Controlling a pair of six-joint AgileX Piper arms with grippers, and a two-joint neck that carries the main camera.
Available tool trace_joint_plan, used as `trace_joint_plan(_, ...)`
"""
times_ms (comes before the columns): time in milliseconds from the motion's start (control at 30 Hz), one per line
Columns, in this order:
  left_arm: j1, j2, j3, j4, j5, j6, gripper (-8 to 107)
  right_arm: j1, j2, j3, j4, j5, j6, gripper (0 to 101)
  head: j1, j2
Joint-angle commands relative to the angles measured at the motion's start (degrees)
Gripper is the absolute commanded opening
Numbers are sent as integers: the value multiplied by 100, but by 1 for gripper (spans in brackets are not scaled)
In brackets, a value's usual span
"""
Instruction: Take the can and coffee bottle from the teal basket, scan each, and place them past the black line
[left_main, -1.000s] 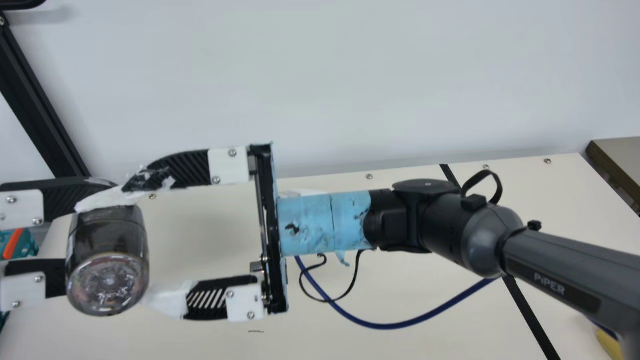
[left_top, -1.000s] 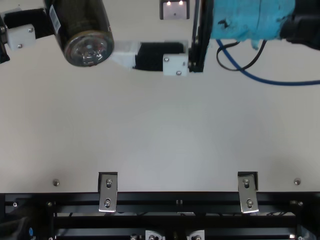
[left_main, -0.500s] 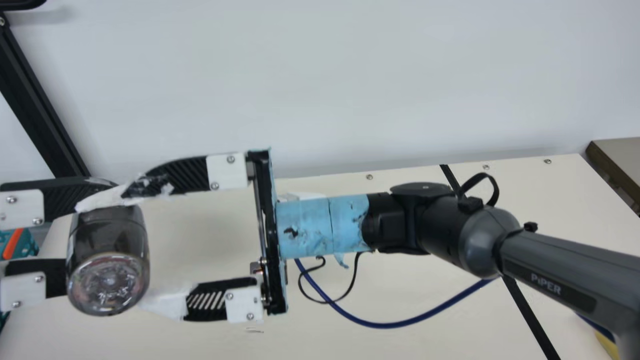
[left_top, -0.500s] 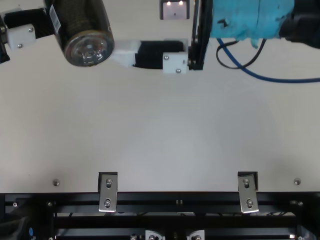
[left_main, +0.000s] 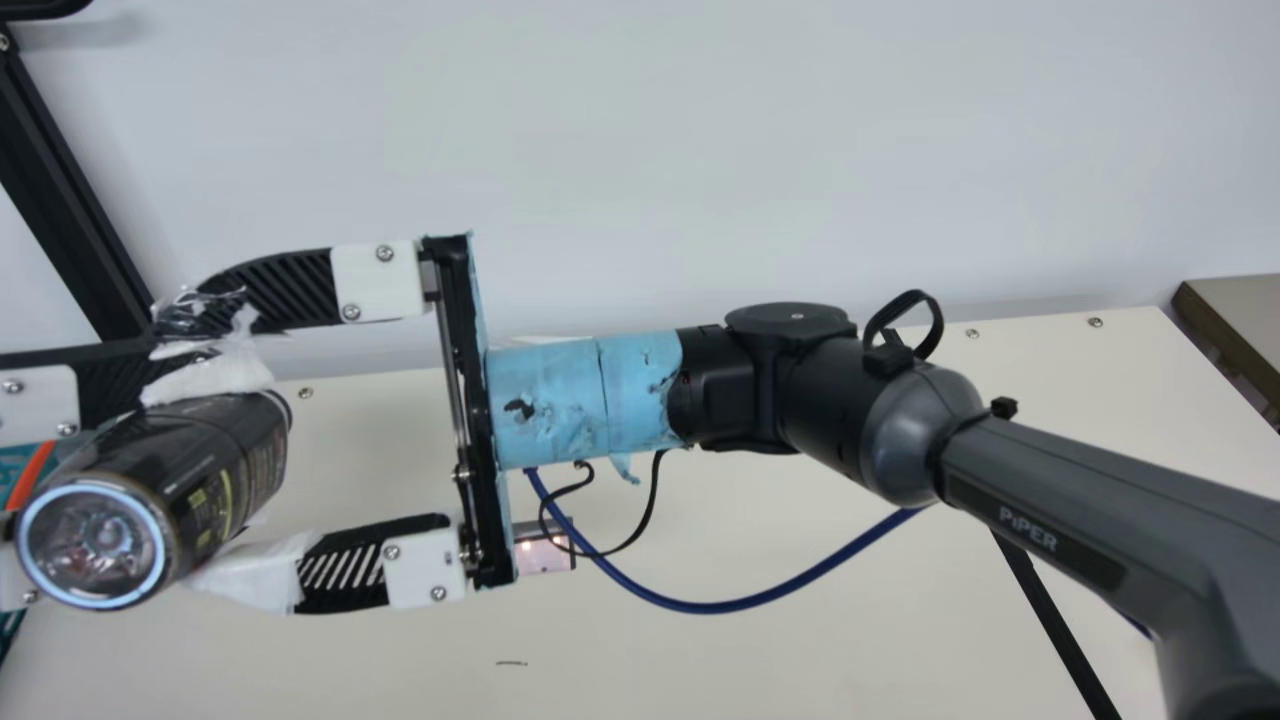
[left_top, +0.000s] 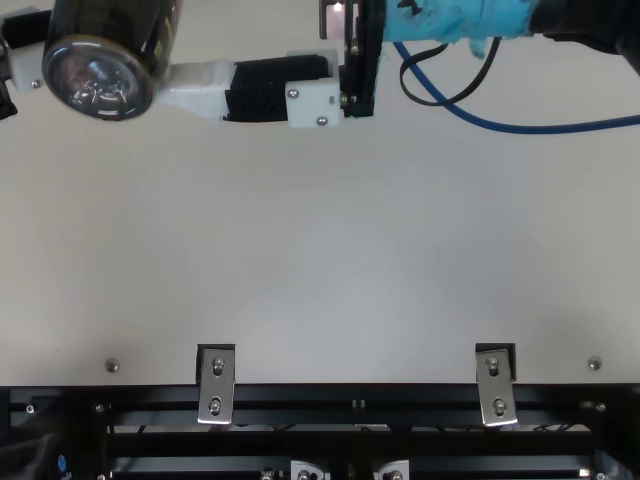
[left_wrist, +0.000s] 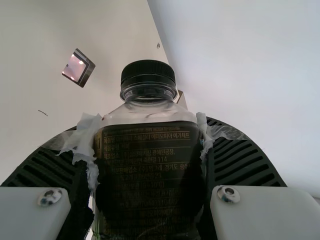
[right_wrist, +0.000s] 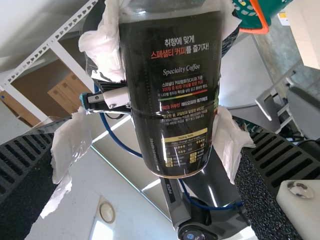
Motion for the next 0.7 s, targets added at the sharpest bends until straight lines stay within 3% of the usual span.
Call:
trace_joint_plan(0,0,0,0,0,0,0,10,0,0,0,0,0,0,101,-183,-41)
trace_joint_plan(400,7,38,-34,-9,-165,-37,10,0,0,0,-16,-42,0,101,-183,-41)
trace_joint_plan(667,14,202,-226,-219,-452,-280,10,0,0,0,213,-267,0,101,-183,-41)
